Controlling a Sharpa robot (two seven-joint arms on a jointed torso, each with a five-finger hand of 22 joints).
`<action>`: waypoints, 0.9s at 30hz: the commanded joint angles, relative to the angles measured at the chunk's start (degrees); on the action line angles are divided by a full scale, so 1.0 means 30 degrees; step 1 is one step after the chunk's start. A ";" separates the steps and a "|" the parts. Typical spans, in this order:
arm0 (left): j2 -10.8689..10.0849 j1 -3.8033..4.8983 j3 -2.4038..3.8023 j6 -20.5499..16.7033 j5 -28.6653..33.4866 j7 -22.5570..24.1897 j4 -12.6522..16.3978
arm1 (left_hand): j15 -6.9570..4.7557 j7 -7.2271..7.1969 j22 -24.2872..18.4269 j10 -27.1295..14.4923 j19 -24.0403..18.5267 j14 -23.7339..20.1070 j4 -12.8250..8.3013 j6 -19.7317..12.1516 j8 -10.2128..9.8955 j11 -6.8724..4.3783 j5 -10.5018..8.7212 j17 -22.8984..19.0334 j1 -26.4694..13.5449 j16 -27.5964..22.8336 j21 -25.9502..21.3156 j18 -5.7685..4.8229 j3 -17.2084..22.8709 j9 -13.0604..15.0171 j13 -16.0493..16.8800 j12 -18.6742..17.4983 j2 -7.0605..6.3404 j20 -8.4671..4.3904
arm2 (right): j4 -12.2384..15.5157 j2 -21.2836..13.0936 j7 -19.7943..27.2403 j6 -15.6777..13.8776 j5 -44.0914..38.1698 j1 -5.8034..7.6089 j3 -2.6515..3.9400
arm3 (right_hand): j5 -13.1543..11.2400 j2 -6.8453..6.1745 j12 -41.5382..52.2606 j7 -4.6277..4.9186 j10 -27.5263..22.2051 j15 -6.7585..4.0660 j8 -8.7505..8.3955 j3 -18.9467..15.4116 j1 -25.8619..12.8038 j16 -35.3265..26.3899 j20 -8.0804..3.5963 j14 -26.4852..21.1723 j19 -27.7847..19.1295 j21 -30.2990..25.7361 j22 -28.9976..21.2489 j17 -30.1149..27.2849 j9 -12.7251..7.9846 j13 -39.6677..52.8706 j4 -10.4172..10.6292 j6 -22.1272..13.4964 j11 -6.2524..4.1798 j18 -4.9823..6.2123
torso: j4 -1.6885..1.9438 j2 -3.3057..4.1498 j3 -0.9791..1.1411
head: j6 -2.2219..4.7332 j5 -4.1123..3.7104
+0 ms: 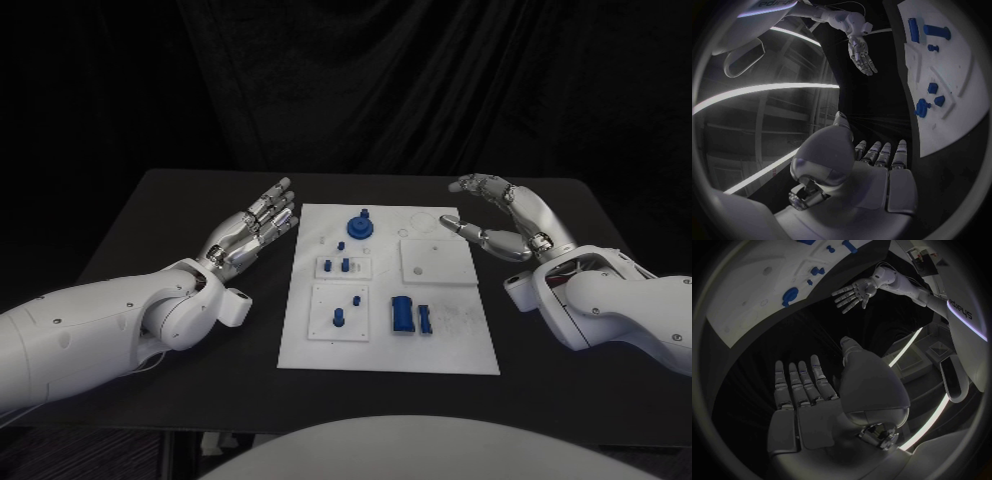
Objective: Assemble the parts on the task board
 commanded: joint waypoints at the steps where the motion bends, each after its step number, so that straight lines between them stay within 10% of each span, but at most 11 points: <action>1: 0.0003 -0.0001 0.0006 -0.0019 0.0007 -0.0004 0.0003 | -0.1424 0.1839 -0.1023 -0.0016 -0.0350 -0.0006 -0.1683 -0.0278 -0.0164 -0.0965 -0.1815 -0.0015 -0.7385 -0.0067 -0.0284 -0.0929 0.1778 -0.0067 -0.0190 -0.0793 -0.1524 -0.1181 | -0.0005 0.0007 0.0004 0.0001 0.0019 -0.0003 0.0006 | -0.1871 0.1215 -0.2010 -0.0749 -0.1499 -0.0955 -0.1791 0.0635 -0.7170 -0.1102 -0.1481 -0.1626 -0.1663 -0.0639 -0.2598 -0.1791 -0.2010 -0.2441 -0.1719 -0.2823 -0.1049 -0.0576 | -0.0002 -0.0002 0.0001 | 0.0010 0.0000; 3: 0.0030 -0.0009 0.0055 -0.0172 0.0062 -0.0040 0.0028 | -0.1424 0.1839 -0.1023 -0.0016 -0.0350 -0.0006 -0.1903 -0.0278 -0.0164 -0.0965 -0.1815 -0.0015 -0.8426 -0.0067 -0.0284 -0.0930 0.1979 -0.0067 -0.0190 -0.0793 -0.1721 -0.1311 | -0.0043 0.0067 0.0040 0.0011 0.0172 -0.0027 0.0054 | -0.2137 0.1215 -0.2335 -0.0880 -0.1798 -0.1121 -0.2073 0.0635 -0.8198 -0.1319 -0.1679 -0.1944 -0.2027 -0.0639 -0.3146 -0.1791 -0.2358 -0.2876 -0.1953 -0.3259 -0.1214 -0.1922 | -0.0021 -0.0018 0.0010 | 0.0086 0.0004; 4: 0.0053 -0.0017 0.0097 -0.0304 0.0111 -0.0071 0.0050 | -0.1424 0.1839 -0.1023 -0.0016 -0.0350 -0.0006 -0.2051 -0.0278 -0.0164 -0.0965 -0.1815 -0.0015 -0.9022 -0.0067 -0.0284 -0.0930 0.2127 -0.0067 -0.0190 -0.0793 -0.1844 -0.1419 | -0.0077 0.0119 0.0070 0.0019 0.0305 -0.0048 0.0095 | -0.2295 0.1215 -0.2480 -0.2241 -0.1878 -0.1201 -0.2208 0.0635 -0.8797 -0.1393 -0.1777 -0.2023 -0.2125 -0.0639 -0.3284 -0.1791 -0.2496 -0.3039 -0.2096 -0.3476 -0.1295 -0.1922 | -0.0037 -0.0031 0.0018 | 0.0153 0.0007; 10: 0.0361 -0.0113 0.0654 -0.2057 0.0748 -0.0483 0.0336 | -0.1424 0.1839 -0.1023 -0.0016 -0.0350 -0.0006 -0.2869 -0.0278 -0.0164 -0.0965 -0.1815 -0.0015 -1.2325 -0.0067 -0.0284 -0.1253 0.2946 -0.0067 -0.0190 -0.0793 -0.2551 -0.1953 | -0.0517 0.0802 0.0472 0.0130 0.2058 -0.0325 0.0641 | -0.3154 0.1215 -0.3279 -0.2241 -0.2276 -0.1582 -0.2916 0.0635 -1.2039 -0.2792 -0.2523 -0.3738 -0.3477 -0.0639 -0.3891 -0.1791 -0.3197 -0.3855 -0.2861 -0.4602 -0.1693 -0.1922 | -0.0248 -0.0211 0.0123 | 0.1029 0.0047; 11: 0.0432 -0.0135 0.0784 -0.2464 0.0896 -0.0578 0.0402 | -0.1424 0.1839 -0.1023 -0.0016 -0.0350 -0.0006 -0.2982 -0.0278 -0.0164 -0.0965 -0.1815 -0.0015 -1.2780 -0.0067 -0.0284 -0.1253 0.3058 -0.0067 -0.0190 -0.0793 -0.2644 -0.2040 | -0.0619 0.0961 0.0566 0.0156 0.2465 -0.0390 0.0768 | -0.3287 0.1215 -0.3396 -0.2241 -0.3631 -0.2945 -0.3024 0.0635 -1.2530 -0.2792 -0.2628 -0.3738 -0.3477 -0.0639 -0.3978 -0.1791 -0.3305 -0.3977 -0.2988 -0.4774 -0.1759 -0.1922 | -0.0298 -0.0253 0.0147 | 0.1233 0.0057; 13: 0.0637 -0.0199 0.1156 -0.3635 0.1322 -0.0853 0.0594 | -0.1424 0.1839 -0.1023 -0.0016 -0.0350 -0.0006 -0.3224 -0.0278 -0.0164 -0.0965 -0.1815 -0.0015 -1.3772 -0.0067 -0.0284 -0.1460 0.3300 -0.0067 -0.0190 -0.0793 -0.2855 -0.2143 | -0.0913 0.1418 0.0834 0.0229 0.3635 -0.0575 0.1133 | -0.3548 0.1215 -0.3640 -0.2241 -0.3631 -0.2945 -0.3236 0.0635 -1.3520 -0.2792 -0.2827 -0.3738 -0.3477 -0.0639 -0.4157 -0.1791 -0.3520 -0.4223 -0.3221 -0.5111 -0.3194 -0.1922 | -0.0439 -0.0373 0.0218 | 0.1819 0.0084; 19: 0.1259 -0.0393 0.2283 -0.7181 0.2612 -0.1685 0.1173 | -0.1424 0.1839 -0.1023 -0.0016 -0.0350 -0.0006 -0.3774 -0.0278 -0.0164 -0.0965 -0.1815 -0.0015 -1.6017 -0.0067 -0.0284 -0.1671 0.3850 -0.0067 -0.0190 -0.0793 -0.3339 -0.2471 | -0.1805 0.2800 0.1648 0.0453 0.7182 -0.1135 0.2238 | -0.4114 0.1215 -0.4164 -0.2241 -0.3631 -0.2945 -0.3711 0.0635 -1.5685 -0.2792 -0.3306 -0.3738 -0.3477 -0.0639 -0.4547 -0.1791 -0.3982 -0.4763 -0.3731 -0.5865 -0.3194 -0.1922 | -0.0852 -0.0724 0.0422 | 0.3529 0.0163; 20: 0.1415 -0.0442 0.2566 -0.8069 0.2935 -0.1893 0.1318 | -0.1424 0.1839 -0.1023 -0.0016 -0.0350 -0.0006 -0.3884 -0.0278 -0.0164 -0.0965 -0.1815 -0.0015 -1.6464 -0.0067 -0.0284 -0.1672 0.3961 -0.0067 -0.0190 -0.0793 -0.3432 -0.3830 | -0.2028 0.3147 0.1853 0.0509 0.8071 -0.1276 0.2515 | -0.4261 0.1215 -0.4287 -0.2241 -0.3631 -0.2945 -0.3824 0.0635 -1.6215 -0.2792 -0.3422 -0.3738 -0.3477 -0.0639 -0.4643 -0.1791 -0.4099 -0.4892 -0.3858 -0.6063 -0.3194 -0.1922 | -0.0936 -0.0796 0.0464 | 0.3881 0.0179; 22: 0.1608 -0.0502 0.2916 -0.9169 0.3335 -0.2151 0.1497 | -0.1424 0.1839 -0.1023 -0.0016 -0.0350 -0.0006 -0.4011 -0.0278 -0.0164 -0.0965 -0.1815 -0.0015 -1.6962 -0.0067 -0.0284 -0.1680 0.4088 -0.0067 -0.0190 -0.0793 -0.3541 -0.3830 | -0.2329 0.3614 0.2127 0.0585 0.9268 -0.1465 0.2888 | -0.4386 0.1215 -0.4417 -0.2241 -0.3631 -0.2945 -0.3935 0.0635 -1.6724 -0.2792 -0.3523 -0.3738 -0.3477 -0.0639 -0.6012 -0.1791 -0.4207 -0.5021 -0.3972 -0.6229 -0.3194 -0.1922 | -0.1035 -0.0879 0.0513 | 0.4289 0.0198; 23: 0.1695 -0.0530 0.3074 -0.9667 0.3516 -0.2268 0.1579 | -0.1424 0.1839 -0.1023 -0.0016 -0.0350 -0.0006 -0.4084 -0.0278 -0.0164 -0.0965 -0.1815 -0.0015 -1.7269 -0.0067 -0.0284 -0.3099 0.4161 -0.0067 -0.0190 -0.0793 -0.3603 -0.3830 | -0.2479 0.3847 0.2265 0.0623 0.9867 -0.1560 0.3074 | -0.4475 0.1215 -0.4484 -0.2241 -0.3631 -0.2945 -0.4002 0.0635 -1.7012 -0.2792 -0.3609 -0.3738 -0.3477 -0.0639 -0.6012 -0.1791 -0.4271 -0.5090 -0.4034 -0.6347 -0.3194 -0.1922 | -0.1078 -0.0915 0.0534 | 0.4466 0.0206; 27: 0.2004 -0.0626 0.3634 -1.1428 0.4156 -0.2681 0.1866 | -0.1424 0.1839 -0.1023 -0.0016 -0.0350 -0.0006 -0.5591 -0.0278 -0.0164 -0.0965 -0.1815 -0.0015 -1.8350 -0.0067 -0.0284 -0.3099 0.4459 -0.0067 -0.0190 -0.0793 -0.5070 -0.3830 | -0.3095 0.4802 0.2827 0.0777 1.2316 -0.1947 0.3837 | -0.4745 0.1215 -0.4749 -0.2241 -0.3631 -0.2945 -0.5478 0.0635 -1.8102 -0.2792 -0.3779 -0.3738 -0.3477 -0.0639 -0.6012 -0.1791 -0.5729 -0.5361 -0.4262 -0.6719 -0.3194 -0.1922 | -0.1212 -0.1030 0.0601 | 0.5024 0.0232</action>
